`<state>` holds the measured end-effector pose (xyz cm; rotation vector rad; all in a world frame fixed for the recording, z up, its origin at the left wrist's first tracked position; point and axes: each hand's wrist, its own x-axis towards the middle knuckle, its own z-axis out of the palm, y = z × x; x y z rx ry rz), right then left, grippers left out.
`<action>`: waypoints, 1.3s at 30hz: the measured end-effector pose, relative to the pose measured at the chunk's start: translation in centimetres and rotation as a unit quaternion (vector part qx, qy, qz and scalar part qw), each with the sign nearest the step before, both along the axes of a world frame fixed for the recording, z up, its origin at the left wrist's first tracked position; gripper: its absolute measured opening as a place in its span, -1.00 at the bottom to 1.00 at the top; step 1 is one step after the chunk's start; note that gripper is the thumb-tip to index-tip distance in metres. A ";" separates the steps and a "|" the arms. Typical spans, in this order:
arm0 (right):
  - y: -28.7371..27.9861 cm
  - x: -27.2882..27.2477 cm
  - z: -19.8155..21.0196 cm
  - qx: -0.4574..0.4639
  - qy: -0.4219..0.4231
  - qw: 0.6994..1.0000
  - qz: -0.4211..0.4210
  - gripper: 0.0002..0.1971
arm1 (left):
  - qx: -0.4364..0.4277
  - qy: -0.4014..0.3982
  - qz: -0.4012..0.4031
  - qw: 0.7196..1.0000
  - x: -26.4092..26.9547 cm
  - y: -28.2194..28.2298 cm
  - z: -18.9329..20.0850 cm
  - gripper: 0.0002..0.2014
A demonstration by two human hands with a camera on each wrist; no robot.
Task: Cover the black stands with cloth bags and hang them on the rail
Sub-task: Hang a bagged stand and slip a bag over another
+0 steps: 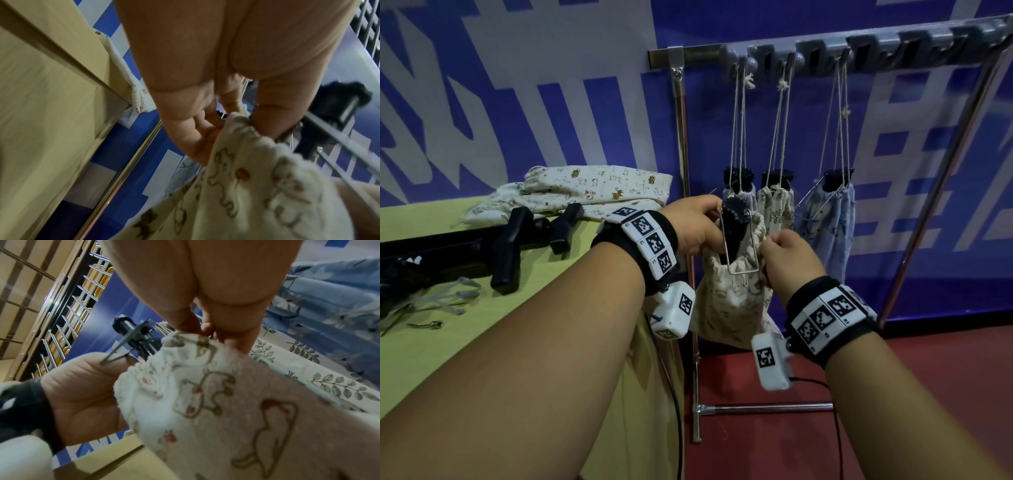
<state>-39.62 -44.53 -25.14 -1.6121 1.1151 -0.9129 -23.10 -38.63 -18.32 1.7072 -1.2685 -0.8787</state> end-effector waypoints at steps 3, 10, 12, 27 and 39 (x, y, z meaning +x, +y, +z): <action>-0.2 -0.2 -0.3 -0.013 0.021 1.000 -0.007 -0.82 | -0.015 0.065 0.020 0.998 -0.1 -0.2 -0.2 -0.64; -0.2 0.1 -1.1 -0.021 -0.014 1.000 -0.002 -0.86 | -0.025 0.120 0.080 0.989 0.0 -0.3 -0.3 -0.82; -0.1 0.4 -1.1 -0.013 -0.039 0.999 0.000 -0.88 | -0.032 0.113 0.106 0.987 0.1 -0.2 -0.2 -0.85; 1.0 1.2 -1.7 -0.062 -0.077 0.989 0.112 -0.76 | -0.041 0.065 0.180 0.981 0.3 -0.1 0.7 -0.71; 1.3 0.4 -1.6 -0.142 -0.020 0.984 0.109 -0.77 | -0.063 -0.069 0.190 0.977 1.0 -0.6 0.8 -0.69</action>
